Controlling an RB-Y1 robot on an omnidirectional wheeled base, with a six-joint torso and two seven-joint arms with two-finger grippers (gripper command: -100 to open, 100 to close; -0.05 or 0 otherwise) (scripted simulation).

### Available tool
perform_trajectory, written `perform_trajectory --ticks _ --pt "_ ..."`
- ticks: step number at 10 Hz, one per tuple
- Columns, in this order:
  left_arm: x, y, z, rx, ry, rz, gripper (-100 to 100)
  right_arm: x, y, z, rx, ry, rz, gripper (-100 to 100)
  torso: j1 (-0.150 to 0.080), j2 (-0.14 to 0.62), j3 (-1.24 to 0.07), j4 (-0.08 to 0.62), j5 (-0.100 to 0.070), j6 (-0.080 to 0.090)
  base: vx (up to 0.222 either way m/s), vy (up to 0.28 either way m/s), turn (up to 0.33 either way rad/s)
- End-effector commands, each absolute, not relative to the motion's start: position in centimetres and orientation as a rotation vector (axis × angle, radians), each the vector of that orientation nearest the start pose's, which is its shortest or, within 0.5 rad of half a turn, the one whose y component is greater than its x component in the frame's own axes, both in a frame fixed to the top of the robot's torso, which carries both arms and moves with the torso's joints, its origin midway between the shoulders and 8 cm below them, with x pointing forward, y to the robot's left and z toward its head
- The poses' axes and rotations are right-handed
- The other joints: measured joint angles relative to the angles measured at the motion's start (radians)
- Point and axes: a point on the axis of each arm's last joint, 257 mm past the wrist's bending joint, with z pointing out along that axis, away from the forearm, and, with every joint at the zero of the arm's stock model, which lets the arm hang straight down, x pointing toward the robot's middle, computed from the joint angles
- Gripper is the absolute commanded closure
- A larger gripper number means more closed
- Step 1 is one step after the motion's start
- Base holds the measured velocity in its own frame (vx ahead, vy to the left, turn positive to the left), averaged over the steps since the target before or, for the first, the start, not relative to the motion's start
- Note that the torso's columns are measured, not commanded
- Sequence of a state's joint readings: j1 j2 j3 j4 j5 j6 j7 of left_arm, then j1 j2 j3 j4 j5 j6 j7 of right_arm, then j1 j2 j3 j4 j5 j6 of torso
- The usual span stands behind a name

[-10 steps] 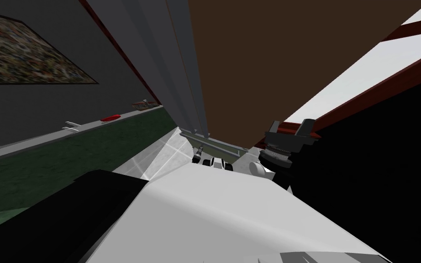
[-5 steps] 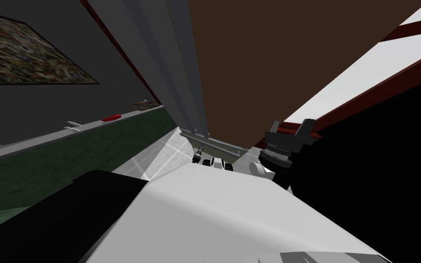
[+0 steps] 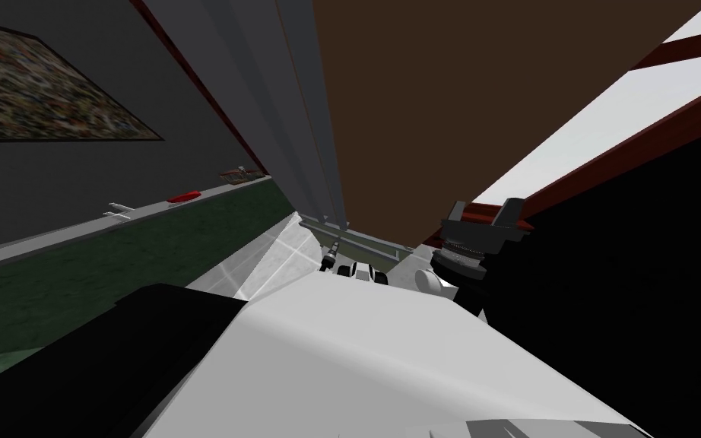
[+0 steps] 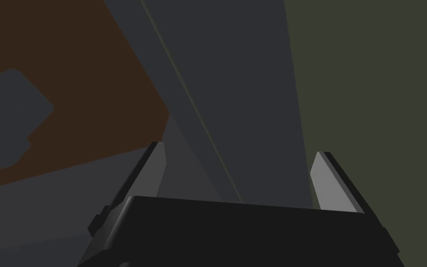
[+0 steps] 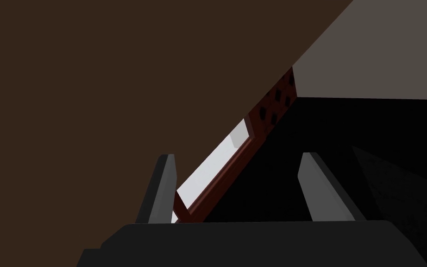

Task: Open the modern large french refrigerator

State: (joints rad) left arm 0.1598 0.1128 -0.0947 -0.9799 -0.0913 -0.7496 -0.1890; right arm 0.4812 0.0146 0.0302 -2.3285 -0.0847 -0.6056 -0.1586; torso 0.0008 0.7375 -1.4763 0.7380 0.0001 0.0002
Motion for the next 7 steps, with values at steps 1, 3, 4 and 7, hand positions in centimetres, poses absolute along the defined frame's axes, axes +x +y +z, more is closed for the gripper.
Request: perform_trajectory --ticks 1,3,4,7 --pt "41.02 22.92 -39.6 -0.879 1.437 -1.026 100 31.38 -27.63 6.91 0.631 0.384 1.575 0 0.0 0.0 0.0 0.0 0.0 0.0 0.0 0.0 0.0" --pt "40.92 23.13 -39.43 -0.877 1.442 -1.028 100 31.38 -27.63 6.91 0.63 0.384 1.575 0 -0.003 0.009 0.005 0.003 -0.001 0.0 -0.159 0.014 0.026" --pt "40.97 23.16 -39.21 -0.874 1.441 -1.031 100 31.39 -27.62 6.92 0.63 0.384 1.575 0 -0.002 0.01 0.006 0.003 0.0 0.0 -0.211 0.019 0.02" --pt "40.88 22.91 -39.49 -0.881 1.442 -1.033 -100 31.39 -27.63 6.91 0.631 0.384 1.575 0 -0.001 -0.006 -0.003 -0.001 0.0 0.0 -0.085 0.019 -0.009"
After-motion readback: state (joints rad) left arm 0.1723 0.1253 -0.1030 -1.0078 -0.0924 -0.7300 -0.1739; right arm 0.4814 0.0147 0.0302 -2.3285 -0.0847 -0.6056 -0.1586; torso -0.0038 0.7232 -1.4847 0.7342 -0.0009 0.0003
